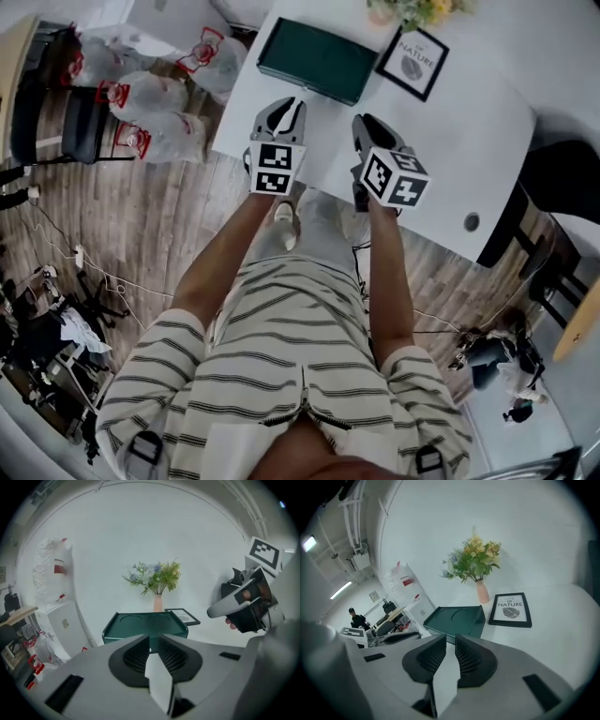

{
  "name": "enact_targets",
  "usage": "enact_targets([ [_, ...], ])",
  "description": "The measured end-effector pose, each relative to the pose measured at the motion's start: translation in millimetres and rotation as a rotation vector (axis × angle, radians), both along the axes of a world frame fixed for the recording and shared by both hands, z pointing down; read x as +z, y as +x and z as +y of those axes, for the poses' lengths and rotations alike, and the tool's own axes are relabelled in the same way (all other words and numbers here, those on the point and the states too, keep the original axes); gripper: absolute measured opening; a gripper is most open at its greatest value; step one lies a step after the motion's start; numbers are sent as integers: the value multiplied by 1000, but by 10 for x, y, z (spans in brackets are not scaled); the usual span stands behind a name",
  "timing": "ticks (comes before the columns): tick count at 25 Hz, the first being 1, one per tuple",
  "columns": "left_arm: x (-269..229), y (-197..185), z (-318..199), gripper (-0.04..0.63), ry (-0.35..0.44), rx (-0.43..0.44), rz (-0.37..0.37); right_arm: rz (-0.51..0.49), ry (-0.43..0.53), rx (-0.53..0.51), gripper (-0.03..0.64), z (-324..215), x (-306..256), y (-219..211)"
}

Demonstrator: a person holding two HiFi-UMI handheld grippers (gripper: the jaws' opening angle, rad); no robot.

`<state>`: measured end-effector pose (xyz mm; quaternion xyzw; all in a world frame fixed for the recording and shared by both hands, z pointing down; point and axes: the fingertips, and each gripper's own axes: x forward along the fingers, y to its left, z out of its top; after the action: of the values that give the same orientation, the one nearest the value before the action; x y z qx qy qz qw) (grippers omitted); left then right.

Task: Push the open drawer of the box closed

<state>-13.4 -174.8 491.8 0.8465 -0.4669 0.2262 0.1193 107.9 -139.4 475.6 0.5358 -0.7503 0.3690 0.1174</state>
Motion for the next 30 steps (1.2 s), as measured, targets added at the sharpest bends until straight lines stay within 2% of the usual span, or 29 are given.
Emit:
enact_targets([
  [3,-234,-30,185,52,13,11,27,11,40,5,59,167,-216,-59],
  [8,-621,-163,391,9,65,15,65,68,124,12,13,365,-514,-185],
  [13,-962,-273,678,2,89,10,113,93,206,10,11,675,-780,-302],
  [21,-1441,-356,1155,2,172,59,131,136,357,19,9,1111,-1264,-462],
  [30,-1806,-430,1433,2,242,93,153,166,457,34,9,1349,-1585,-577],
])
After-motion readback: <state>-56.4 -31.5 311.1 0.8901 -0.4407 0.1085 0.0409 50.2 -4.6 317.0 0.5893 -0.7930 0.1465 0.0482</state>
